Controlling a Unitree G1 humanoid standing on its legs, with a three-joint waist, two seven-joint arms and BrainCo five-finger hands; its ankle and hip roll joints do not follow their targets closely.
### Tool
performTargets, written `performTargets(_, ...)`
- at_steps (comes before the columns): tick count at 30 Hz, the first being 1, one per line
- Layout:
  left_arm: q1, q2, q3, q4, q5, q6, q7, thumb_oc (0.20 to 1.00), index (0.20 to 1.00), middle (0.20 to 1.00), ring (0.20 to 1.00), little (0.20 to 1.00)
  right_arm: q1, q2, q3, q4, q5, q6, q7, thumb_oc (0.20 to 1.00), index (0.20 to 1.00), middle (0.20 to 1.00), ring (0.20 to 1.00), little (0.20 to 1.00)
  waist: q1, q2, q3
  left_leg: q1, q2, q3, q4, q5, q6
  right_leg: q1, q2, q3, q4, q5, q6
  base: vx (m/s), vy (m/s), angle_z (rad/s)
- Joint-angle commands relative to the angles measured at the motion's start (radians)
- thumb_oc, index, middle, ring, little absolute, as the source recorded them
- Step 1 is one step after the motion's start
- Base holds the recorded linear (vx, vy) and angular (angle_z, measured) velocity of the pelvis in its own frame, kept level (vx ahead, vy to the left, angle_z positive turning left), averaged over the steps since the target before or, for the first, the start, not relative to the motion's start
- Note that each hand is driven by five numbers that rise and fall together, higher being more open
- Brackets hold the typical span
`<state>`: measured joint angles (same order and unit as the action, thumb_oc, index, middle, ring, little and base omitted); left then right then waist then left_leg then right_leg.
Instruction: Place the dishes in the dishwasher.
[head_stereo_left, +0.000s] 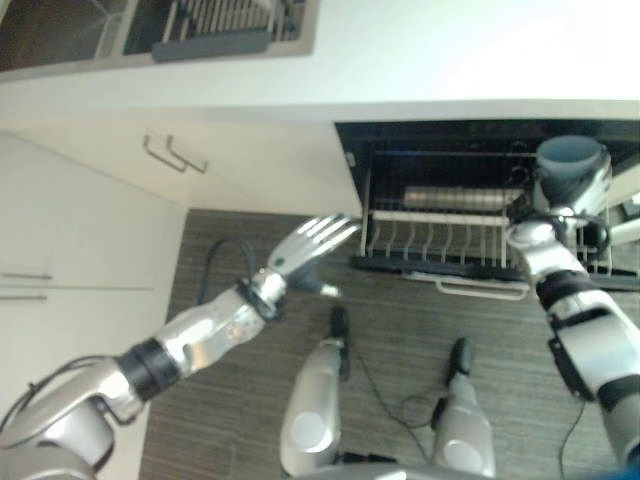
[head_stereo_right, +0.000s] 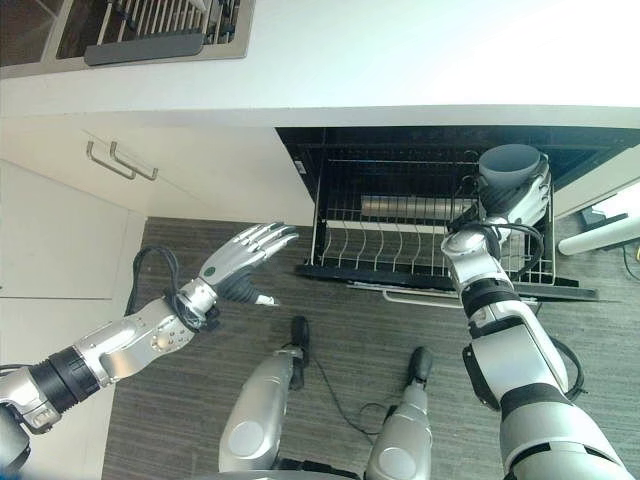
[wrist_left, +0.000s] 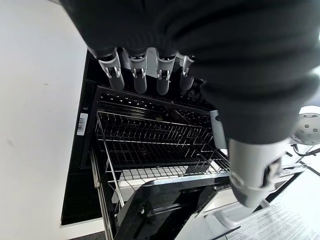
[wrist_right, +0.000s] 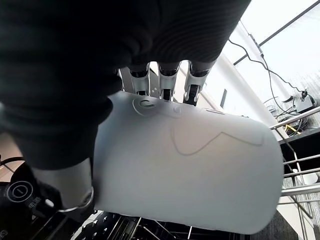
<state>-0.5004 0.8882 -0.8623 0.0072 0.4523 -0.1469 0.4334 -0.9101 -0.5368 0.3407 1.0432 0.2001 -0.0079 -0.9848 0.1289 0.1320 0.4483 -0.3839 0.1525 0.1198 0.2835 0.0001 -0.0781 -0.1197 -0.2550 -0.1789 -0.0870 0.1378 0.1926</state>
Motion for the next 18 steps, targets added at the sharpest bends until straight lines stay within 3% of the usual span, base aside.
performTargets(1,0.041,0.001,-0.007,-0.047,0.005,0.003,0.046,1.0,1.0,1.0,1.0,1.0,-0.088,0.007,0.008,0.02,0.013,-0.055,0.009,0.2,0.2,0.2,0.2,0.2,0.025,-0.018,-0.041,-0.138,0.062,-0.07,0.002,0.095,-0.089,0.163,-0.042,-0.022,0.077,-0.184,0.033,0.0,0.0,0.0)
performTargets(18,0.018,-0.028,-0.028,-0.04,0.01,0.033,0.061,1.0,1.0,1.0,1.0,1.0,-0.093,0.073,-0.043,0.119,0.129,-0.059,0.002,0.2,0.2,0.2,0.2,0.2,0.023,-0.009,-0.018,-0.152,0.052,-0.063,0.009,0.096,-0.086,0.154,-0.044,-0.013,0.079,-0.184,0.028,0.0,0.0,0.0)
